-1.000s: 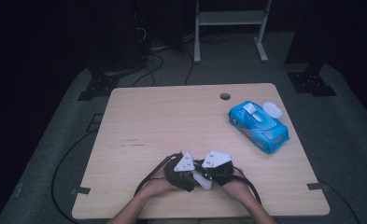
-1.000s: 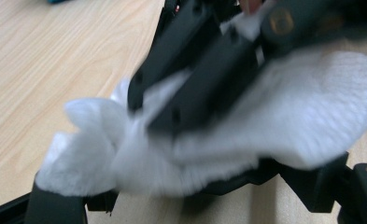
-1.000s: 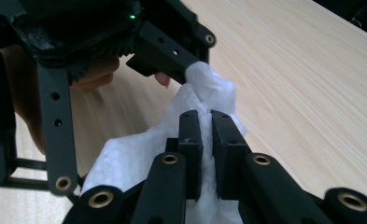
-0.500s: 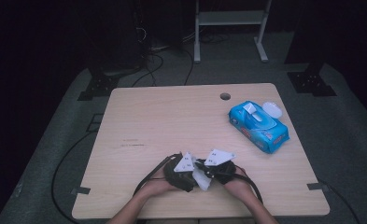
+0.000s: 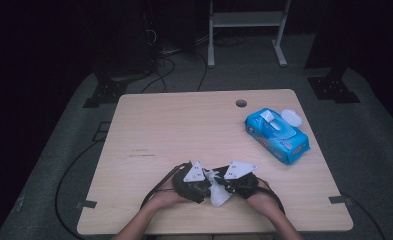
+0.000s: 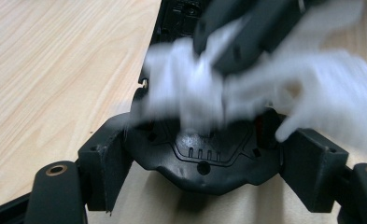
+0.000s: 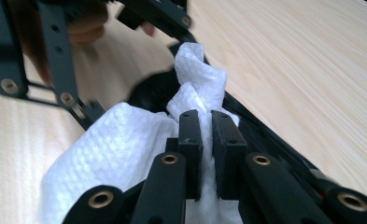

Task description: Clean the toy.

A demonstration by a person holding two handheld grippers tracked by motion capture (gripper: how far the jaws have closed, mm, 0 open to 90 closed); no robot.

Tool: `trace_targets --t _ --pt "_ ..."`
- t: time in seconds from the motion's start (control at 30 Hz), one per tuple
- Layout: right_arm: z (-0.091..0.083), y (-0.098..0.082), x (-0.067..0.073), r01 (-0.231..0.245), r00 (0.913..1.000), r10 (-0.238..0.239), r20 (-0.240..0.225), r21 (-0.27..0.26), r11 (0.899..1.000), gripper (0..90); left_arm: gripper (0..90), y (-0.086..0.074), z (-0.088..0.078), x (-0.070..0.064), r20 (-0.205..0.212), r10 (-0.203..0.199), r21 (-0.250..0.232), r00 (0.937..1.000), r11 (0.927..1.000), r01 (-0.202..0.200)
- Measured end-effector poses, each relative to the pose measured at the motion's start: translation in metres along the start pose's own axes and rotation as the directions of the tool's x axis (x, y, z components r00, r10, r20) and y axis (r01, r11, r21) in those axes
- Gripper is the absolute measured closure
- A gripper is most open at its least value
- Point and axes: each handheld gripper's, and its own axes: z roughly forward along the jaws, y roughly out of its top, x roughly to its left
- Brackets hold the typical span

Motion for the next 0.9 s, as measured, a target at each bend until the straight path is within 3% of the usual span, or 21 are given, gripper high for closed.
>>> trace_targets --t 0.1,0.17,0.27,0.43,0.53,0.63,0.7,0.9 --pt "0.001 0.000 0.004 -0.016 0.9989 0.016 -0.044 -0.015 1.000 82.5 24.0 0.001 0.000 0.000 -0.003 0.006 0.003 1.0000 1.0000 -0.006" --pt "0.008 0.003 0.013 0.003 0.9969 -0.005 -0.079 -0.022 1.000 82.3 24.0 0.000 0.001 0.000 -0.010 0.015 0.020 0.9998 0.9997 -0.015" --pt "0.012 0.005 0.016 0.026 0.9965 -0.027 -0.080 -0.015 1.000 82.2 24.0 -0.001 0.000 0.000 -0.007 0.012 0.019 0.9999 0.9998 -0.012" --pt "0.004 0.000 0.000 -0.036 0.9991 0.035 -0.022 -0.024 0.999 82.3 24.0 0.000 0.001 0.000 -0.003 -0.003 0.001 1.0000 1.0000 0.003" --pt "0.008 0.004 0.007 -0.033 0.9979 0.030 -0.058 -0.040 0.999 82.3 24.0 0.003 0.001 -0.001 0.002 0.011 0.003 0.9999 0.9999 -0.011" --pt "0.015 0.009 0.018 0.001 0.9959 -0.004 -0.091 -0.033 0.999 82.2 24.0 0.002 0.002 -0.002 -0.001 0.023 0.018 0.9997 0.9996 -0.023" --pt "0.015 0.008 0.016 0.002 0.9960 -0.005 -0.089 -0.029 1.000 82.2 24.0 0.001 0.001 -0.001 0.001 0.019 0.016 0.9998 0.9997 -0.019" --pt "-0.001 -0.004 -0.008 -0.054 0.9985 0.054 0.011 -0.028 0.998 82.1 24.0 0.001 0.001 -0.001 0.004 0.008 0.003 1.0000 1.0000 -0.008"
